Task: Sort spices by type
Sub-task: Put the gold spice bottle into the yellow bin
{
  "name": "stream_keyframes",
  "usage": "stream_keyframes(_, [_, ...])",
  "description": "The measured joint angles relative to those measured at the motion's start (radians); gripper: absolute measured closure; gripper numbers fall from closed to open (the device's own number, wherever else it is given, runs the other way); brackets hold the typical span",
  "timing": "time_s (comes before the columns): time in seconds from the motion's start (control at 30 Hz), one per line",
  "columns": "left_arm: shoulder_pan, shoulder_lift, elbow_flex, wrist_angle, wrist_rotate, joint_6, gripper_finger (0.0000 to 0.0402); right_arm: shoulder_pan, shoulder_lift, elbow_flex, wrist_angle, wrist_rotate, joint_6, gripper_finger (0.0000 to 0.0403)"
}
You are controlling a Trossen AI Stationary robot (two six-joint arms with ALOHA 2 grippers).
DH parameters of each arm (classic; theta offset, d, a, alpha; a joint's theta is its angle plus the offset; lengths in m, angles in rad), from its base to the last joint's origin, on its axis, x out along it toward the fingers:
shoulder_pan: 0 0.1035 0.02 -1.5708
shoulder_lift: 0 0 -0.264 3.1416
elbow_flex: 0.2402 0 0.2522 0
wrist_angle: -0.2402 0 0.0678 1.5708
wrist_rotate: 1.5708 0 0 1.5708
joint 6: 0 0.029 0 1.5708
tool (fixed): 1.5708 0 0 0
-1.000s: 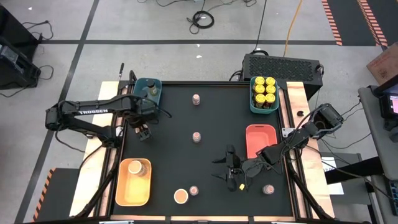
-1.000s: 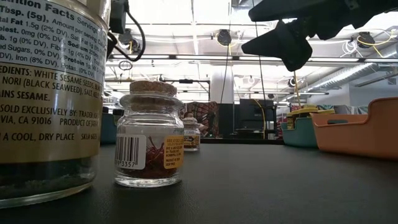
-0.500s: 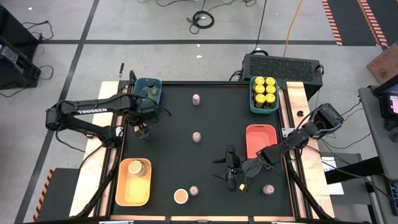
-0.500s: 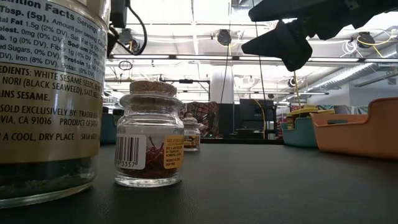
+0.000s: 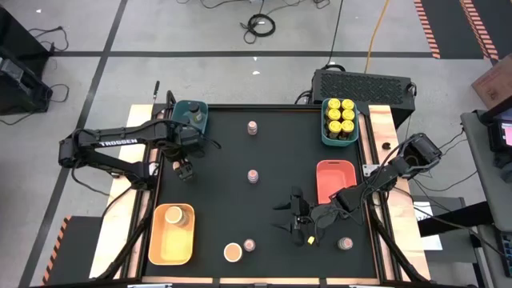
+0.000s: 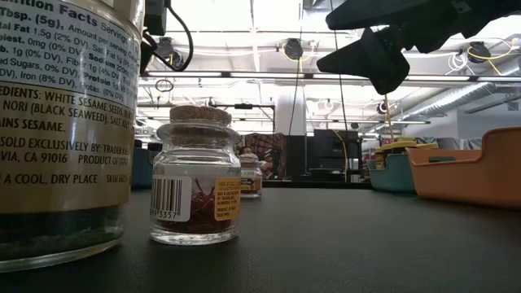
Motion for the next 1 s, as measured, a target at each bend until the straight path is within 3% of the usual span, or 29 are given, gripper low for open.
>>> stream_keyframes(0.17, [0.000, 0.000, 0.000, 0.007, -0.092, 0.003, 0.0081, 0.000, 0.000, 0.000, -0.001, 0.000, -0.001, 0.0142])
stream_keyframes(0.33, [-0.002, -0.001, -0.004, 0.049, -0.119, -0.050, 0.0081, 0.000, 0.000, 0.000, -0.001, 0.000, -0.003, 0.0142])
stream_keyframes(0.53, [-0.002, -0.001, -0.005, 0.097, -0.177, 0.012, 0.0081, 0.000, 0.000, 0.000, -0.001, 0.000, -0.011, 0.0142])
stream_keyframes(1.0, [-0.002, 0.079, -0.005, 0.101, -0.206, -0.076, 0.0063, 0.000, 0.000, 0.000, -0.017, 0.000, -0.006, 0.0142])
